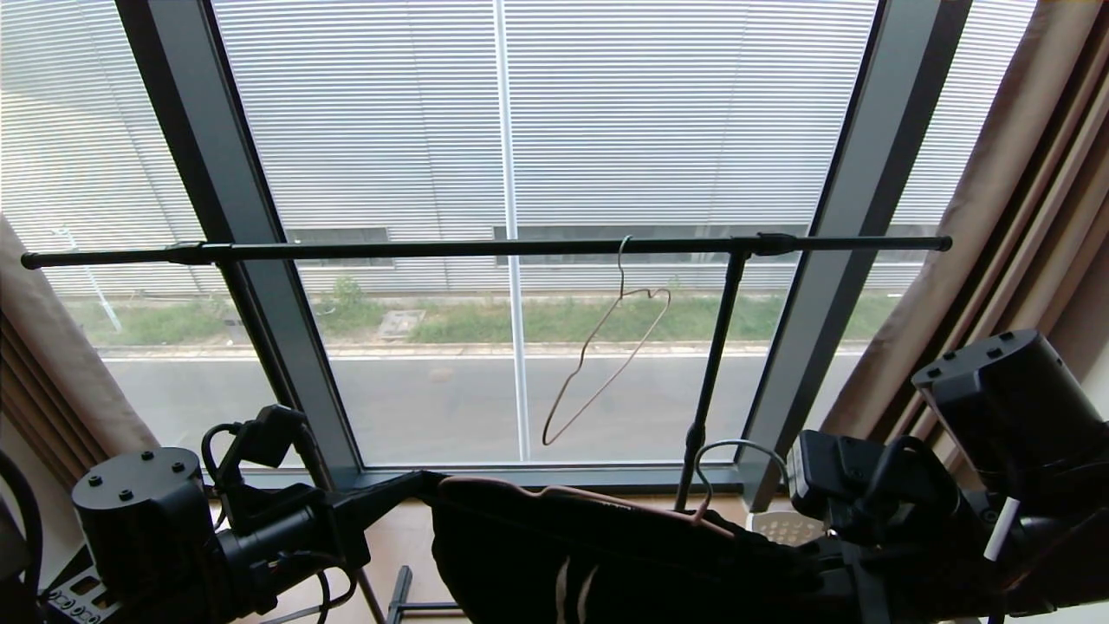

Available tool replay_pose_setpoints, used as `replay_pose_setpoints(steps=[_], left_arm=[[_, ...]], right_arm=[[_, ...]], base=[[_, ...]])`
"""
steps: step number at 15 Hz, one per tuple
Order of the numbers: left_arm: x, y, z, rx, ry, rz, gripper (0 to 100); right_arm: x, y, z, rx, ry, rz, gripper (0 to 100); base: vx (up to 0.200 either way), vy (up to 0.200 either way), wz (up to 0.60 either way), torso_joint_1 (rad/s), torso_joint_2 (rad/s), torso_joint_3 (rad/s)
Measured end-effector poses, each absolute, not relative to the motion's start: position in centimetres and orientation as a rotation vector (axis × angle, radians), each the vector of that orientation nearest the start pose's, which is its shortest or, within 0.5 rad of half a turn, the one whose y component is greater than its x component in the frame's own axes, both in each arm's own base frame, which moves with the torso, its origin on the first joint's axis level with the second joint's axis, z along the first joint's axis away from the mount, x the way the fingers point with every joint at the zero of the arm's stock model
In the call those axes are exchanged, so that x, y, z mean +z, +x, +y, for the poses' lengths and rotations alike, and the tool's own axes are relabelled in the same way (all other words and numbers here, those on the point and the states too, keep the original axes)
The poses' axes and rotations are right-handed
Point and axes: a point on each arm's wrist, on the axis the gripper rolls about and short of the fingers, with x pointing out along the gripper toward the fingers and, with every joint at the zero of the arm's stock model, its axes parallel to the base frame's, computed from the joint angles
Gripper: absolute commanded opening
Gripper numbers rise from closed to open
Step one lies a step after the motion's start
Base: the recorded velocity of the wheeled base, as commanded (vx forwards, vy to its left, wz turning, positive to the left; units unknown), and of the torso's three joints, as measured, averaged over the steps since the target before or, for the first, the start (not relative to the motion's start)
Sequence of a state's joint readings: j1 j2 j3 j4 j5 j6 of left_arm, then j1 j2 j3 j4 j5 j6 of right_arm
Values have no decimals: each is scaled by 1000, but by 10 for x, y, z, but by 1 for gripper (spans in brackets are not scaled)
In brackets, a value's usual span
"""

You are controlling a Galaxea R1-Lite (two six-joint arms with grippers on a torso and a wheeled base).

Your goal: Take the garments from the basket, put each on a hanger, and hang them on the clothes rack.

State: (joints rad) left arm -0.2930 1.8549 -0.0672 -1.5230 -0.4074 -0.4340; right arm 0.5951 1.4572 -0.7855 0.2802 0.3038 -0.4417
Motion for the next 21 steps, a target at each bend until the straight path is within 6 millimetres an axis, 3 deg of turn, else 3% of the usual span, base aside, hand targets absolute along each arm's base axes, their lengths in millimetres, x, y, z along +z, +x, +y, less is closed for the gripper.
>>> replay_pose_setpoints(steps=[8, 16, 21], left_arm=[[76, 204, -71, -632, -428, 413, 0], [79, 203, -73, -647, -424, 400, 0], [84, 205, -81, -703, -289, 343, 0]], right_arm=[[154, 174, 124, 926, -602, 835, 0], [137, 184, 142, 881, -670, 836, 0], [130, 189, 151, 853, -658, 815, 0]], base=[[0, 0, 0, 0, 0, 0], [0, 0, 0, 0, 0, 0], [0, 0, 0, 0, 0, 0]])
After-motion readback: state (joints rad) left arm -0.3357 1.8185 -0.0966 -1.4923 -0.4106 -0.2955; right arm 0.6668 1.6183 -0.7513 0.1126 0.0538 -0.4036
